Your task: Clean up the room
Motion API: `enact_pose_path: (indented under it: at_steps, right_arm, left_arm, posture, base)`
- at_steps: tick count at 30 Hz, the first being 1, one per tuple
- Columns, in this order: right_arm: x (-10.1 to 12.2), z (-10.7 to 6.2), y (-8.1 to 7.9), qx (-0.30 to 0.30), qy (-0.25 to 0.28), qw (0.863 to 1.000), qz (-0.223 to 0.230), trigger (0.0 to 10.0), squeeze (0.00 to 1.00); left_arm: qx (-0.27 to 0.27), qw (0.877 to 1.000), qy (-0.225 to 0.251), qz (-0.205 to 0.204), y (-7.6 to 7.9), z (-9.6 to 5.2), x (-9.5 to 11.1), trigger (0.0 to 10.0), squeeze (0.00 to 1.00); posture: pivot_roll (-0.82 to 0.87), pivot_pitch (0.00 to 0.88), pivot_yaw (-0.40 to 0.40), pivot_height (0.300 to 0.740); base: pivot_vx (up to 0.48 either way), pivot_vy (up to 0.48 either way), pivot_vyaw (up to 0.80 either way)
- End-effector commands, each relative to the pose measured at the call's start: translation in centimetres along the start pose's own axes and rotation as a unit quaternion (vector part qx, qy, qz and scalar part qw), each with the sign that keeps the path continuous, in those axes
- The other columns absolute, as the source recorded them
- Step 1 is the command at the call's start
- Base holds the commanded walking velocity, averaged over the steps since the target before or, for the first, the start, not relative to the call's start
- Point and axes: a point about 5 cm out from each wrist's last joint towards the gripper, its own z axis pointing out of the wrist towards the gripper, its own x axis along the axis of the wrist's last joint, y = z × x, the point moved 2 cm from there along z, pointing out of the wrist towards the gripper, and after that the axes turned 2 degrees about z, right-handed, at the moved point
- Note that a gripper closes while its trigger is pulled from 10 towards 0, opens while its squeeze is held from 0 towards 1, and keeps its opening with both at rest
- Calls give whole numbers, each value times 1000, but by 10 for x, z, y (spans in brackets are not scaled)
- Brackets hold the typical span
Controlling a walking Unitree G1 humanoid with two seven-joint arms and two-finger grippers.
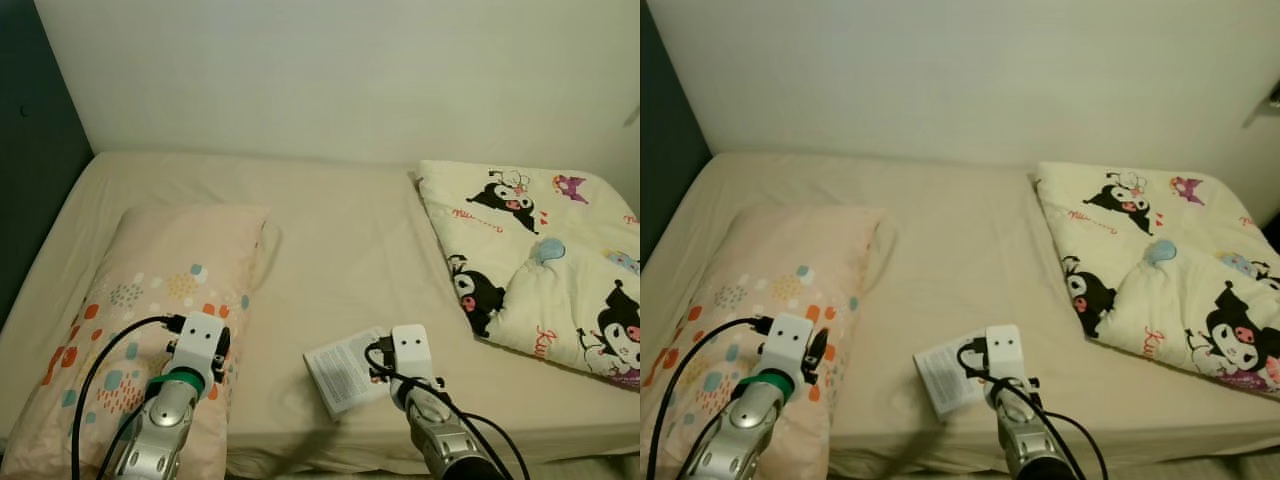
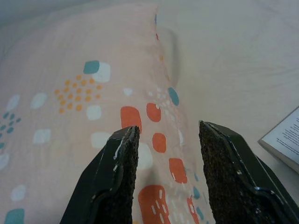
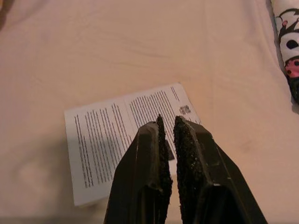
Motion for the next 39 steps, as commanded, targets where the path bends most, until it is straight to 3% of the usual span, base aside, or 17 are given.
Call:
enact_pose_path:
  at_steps: [1, 9, 19, 20, 21, 24, 25, 27, 35, 39]
  right_arm:
    - [-14, -4, 7, -22, -22, 1000, 5, 10000, 0]
    - [-7, -3, 13, -36, 2, 999, 20, 10000, 0]
    - [-2, -3, 14, -56, 23, 997, 46, 10000, 0]
    - [-3, -4, 16, -57, 21, 996, 66, 10000, 400]
    - [-3, -4, 16, -57, 24, 995, 80, 10000, 1000]
    - [-2, -5, 16, -54, 32, 993, 95, 10000, 1000]
    - [1, -5, 17, -54, 40, 993, 98, 10000, 1000]
    - [9, -5, 18, -53, 67, 991, 104, 10000, 1000]
    - [29, -7, 10, -21, 134, 986, 100, 10000, 1000]
    - [30, -3, 6, -16, 118, 989, 86, 10000, 1000]
  left_arm:
    - [-6, 1000, -19, -6, 3, -4, -10, 10000, 0]
    - [-2, 999, -33, 3, 3, -7, -19, 10000, 0]
    - [13, 1000, -16, -23, -6, -4, -8, 10000, 0]
    - [11, 1000, -14, -24, -6, -4, -7, 10000, 0]
    - [13, 999, -13, -27, -8, -4, -7, 10000, 0]
    - [13, 999, -9, -37, -10, -3, -6, 10000, 0]
    - [2, 998, 4, -58, -7, -3, -2, 10000, 957]
    - [-3, 996, 36, -82, -6, -3, 9, 10000, 1000]
    - [12, 996, 50, -76, -12, -4, 15, 10000, 1000]
    - [33, 996, 37, -69, -20, -2, 13, 10000, 1000]
  posture:
    - [107, 1, -52, 732]
    - [130, 0, -62, 732]
    - [139, 0, -40, 732]
    - [138, 0, -39, 732]
    - [132, 0, -32, 732]
    - [133, 0, -29, 732]
    - [139, 0, -30, 732]
    - [140, 0, -29, 732]
    - [152, 0, -43, 732]
    - [158, 0, -51, 732]
  base:
    - [0, 0, 0]
    - [0, 0, 0]
    - [0, 0, 0]
    - [0, 0, 0]
    - [0, 0, 0]
    - [0, 0, 0]
    - [0, 0, 0]
    - [0, 0, 0]
    - [0, 0, 0]
    - [0, 0, 0]
